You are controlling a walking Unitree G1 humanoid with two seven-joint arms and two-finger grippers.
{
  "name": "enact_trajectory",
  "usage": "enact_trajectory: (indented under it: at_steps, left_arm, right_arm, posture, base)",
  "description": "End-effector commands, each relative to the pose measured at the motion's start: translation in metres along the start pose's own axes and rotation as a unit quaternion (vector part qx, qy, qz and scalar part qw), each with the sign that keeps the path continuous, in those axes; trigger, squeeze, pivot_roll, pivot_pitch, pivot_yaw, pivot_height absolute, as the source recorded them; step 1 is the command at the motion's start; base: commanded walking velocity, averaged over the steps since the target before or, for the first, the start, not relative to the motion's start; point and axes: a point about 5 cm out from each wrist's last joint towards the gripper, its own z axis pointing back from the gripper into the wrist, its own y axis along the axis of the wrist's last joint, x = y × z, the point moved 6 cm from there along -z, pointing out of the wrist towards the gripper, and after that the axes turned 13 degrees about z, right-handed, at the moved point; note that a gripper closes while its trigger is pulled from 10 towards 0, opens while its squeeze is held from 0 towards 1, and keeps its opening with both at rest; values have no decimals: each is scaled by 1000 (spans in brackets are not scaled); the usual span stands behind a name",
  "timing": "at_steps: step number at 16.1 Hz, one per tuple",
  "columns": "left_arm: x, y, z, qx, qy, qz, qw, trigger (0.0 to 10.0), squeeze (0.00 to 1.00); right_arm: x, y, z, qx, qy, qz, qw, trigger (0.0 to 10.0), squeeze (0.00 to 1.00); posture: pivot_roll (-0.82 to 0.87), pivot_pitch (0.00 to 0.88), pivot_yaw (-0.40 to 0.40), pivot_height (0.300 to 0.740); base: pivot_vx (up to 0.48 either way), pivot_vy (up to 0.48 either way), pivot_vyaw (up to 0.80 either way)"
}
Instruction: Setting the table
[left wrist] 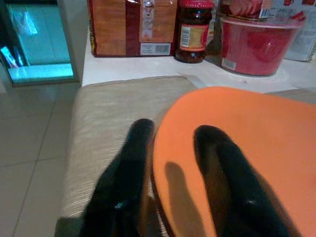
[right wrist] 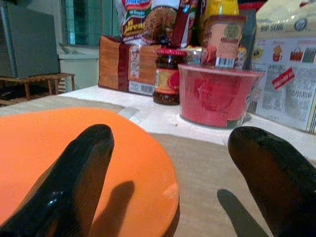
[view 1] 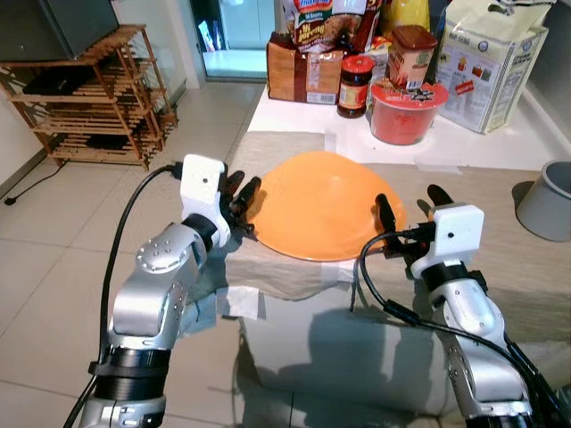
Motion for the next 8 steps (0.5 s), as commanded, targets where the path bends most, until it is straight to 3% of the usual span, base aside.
enact_trajectory:
  at_steps: [1,3,8]
  left_arm:
    - [0,1,3,-2,5,14,1000,10000,1000]
    - [0,2,4,-3,7,18,1000,10000,1000]
    - [-3,-9,6,-16,17,-27,999,10000,1000]
  right_arm:
    - [-2,2,-2,6,-1,3,1000,10000,0]
    - [-3,1,-2,7,-2,2,1000,10000,0]
    - [-7,2,-1,10,4,2,1000,10000,0]
  posture:
    - [-80,0,78,736]
    - [-78,0,78,736]
    - [-84,0,69,736]
  base:
    - [0,0,0]
    - [0,0,0]
    - [0,0,0]
